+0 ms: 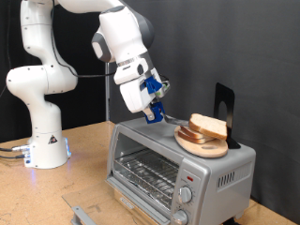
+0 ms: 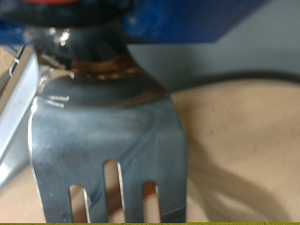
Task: Make a piece of toast with the oven
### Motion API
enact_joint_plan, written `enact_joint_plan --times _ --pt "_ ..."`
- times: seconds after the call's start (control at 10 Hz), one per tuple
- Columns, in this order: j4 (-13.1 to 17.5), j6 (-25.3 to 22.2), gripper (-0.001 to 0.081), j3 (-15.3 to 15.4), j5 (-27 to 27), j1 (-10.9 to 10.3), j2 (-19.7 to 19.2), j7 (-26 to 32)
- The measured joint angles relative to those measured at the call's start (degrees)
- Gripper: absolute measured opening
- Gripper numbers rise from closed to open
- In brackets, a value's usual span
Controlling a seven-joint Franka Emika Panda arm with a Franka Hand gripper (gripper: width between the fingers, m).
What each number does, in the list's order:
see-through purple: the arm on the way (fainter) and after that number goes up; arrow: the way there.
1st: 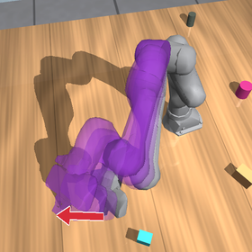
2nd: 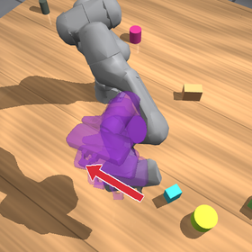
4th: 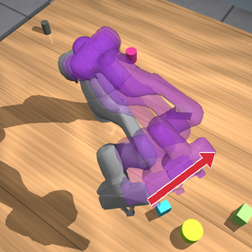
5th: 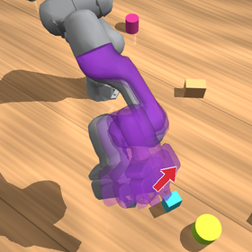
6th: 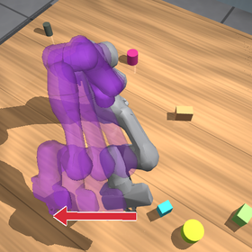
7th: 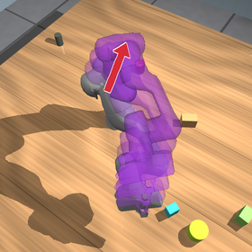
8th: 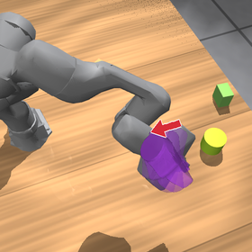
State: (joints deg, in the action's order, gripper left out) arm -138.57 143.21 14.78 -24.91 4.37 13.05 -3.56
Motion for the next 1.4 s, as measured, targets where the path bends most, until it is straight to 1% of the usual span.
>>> enact_joint_plan --times 0.3,0.7,1.4 --pt "0.3 -0.2 0.0266 0.2 1.1 0.0 -0.5 -1.5" --pt "2.2 -0.1 0.0266 1.4 4.3 0.0 -2.3 -5.8" --pt "5.4 0.1 0.0266 3.7 6.0 0.0 -5.1 -10.1"
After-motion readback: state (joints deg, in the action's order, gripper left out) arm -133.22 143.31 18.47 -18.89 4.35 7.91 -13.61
